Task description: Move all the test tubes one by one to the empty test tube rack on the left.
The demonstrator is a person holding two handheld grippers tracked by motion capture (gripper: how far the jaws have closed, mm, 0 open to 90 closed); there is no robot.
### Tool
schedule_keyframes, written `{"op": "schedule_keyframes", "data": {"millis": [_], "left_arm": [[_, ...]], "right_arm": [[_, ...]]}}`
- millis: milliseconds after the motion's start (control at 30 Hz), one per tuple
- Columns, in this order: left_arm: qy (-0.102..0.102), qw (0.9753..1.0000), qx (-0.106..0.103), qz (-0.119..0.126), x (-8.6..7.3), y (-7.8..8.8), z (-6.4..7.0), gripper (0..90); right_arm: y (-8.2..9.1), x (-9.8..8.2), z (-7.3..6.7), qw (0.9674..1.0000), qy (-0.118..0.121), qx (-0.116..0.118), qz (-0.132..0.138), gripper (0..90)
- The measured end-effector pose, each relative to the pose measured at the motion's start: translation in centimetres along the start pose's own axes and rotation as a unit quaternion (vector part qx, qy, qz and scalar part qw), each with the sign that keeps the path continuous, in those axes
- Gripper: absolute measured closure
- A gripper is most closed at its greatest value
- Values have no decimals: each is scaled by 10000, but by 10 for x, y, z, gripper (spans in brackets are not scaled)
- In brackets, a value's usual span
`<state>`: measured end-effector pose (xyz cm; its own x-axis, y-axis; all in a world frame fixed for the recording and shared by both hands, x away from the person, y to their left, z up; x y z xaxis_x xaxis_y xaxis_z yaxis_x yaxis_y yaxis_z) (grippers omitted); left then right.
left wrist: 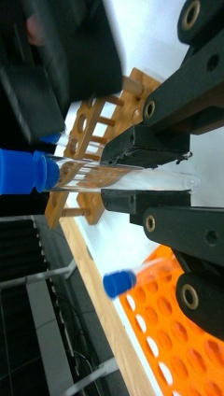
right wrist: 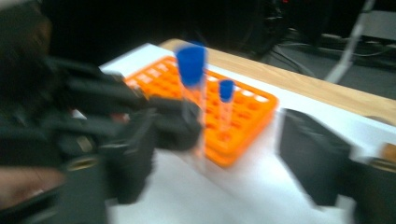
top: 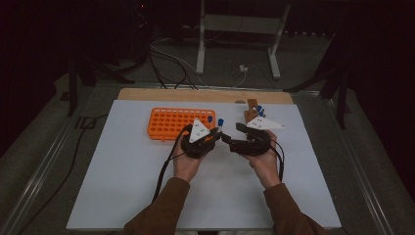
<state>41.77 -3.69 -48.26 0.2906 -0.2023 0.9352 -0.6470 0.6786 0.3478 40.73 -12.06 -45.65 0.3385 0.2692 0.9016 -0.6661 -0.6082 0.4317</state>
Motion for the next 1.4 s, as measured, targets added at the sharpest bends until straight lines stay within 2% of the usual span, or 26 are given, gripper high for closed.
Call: {"op": "schedule_keyframes", "data": {"millis": [33, 100, 267, 333, 467, 567, 700, 867, 1000, 1167, 1267, 1400], "left_arm": [[25, 10000, 28, 8, 0, 1, -3, 781], [85, 9999, 75, 31, 1, 2, -9, 781], [287, 9994, 160, 112, 3, 5, -24, 782], [341, 9990, 238, 135, 4, 7, -30, 783], [444, 9981, 383, 170, 4, 9, -42, 783], [397, 9980, 474, 149, 2, 7, -48, 783], [443, 9973, 575, 132, -1, 4, -56, 782], [357, 9971, 668, 77, -5, -5, -61, 782], [460, 9963, 723, 43, -9, -11, -65, 782], [431, 9959, 785, -106, -19, -19, -70, 782], [546, 9958, 729, -53, -20, -21, -71, 781], [439, 9957, 761, -293, -30, -28, -70, 780]], "right_arm": [[1, -2, 2, 9999, 33, -89, -59, 148], [3, -6, 5, 9998, 84, -162, -83, 134], [8, -20, 16, 9993, -6, -300, -235, 40], [13, -26, 18, 9991, -18, -312, -282, 34], [27, -33, 24, 9990, -74, -377, -212, 32], [35, -38, 28, 9988, -83, -441, -198, 28], [43, -43, 34, 9986, -141, -480, -197, 28], [49, -44, 39, 9983, -189, -529, -150, 28], [53, -44, 40, 9983, -261, -515, -100, 29], [55, -43, 41, 9984, -270, -497, -69, 29], [55, -44, 40, 9984, -276, -485, -71, 29], [55, -45, 40, 9985, -285, -467, -85, 30]]}}
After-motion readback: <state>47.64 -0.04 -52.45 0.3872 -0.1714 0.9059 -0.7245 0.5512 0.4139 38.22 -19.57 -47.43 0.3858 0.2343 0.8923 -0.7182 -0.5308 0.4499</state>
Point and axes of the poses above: each handheld gripper's, and its own axes: y roughly backward along the jaws, x roughly out of its top, z roughly to its right, the point moved 10 cm from there along -y, roughly forward along the jaws, and after that the axes turned 4 degrees about y, right-handed, at the moved point
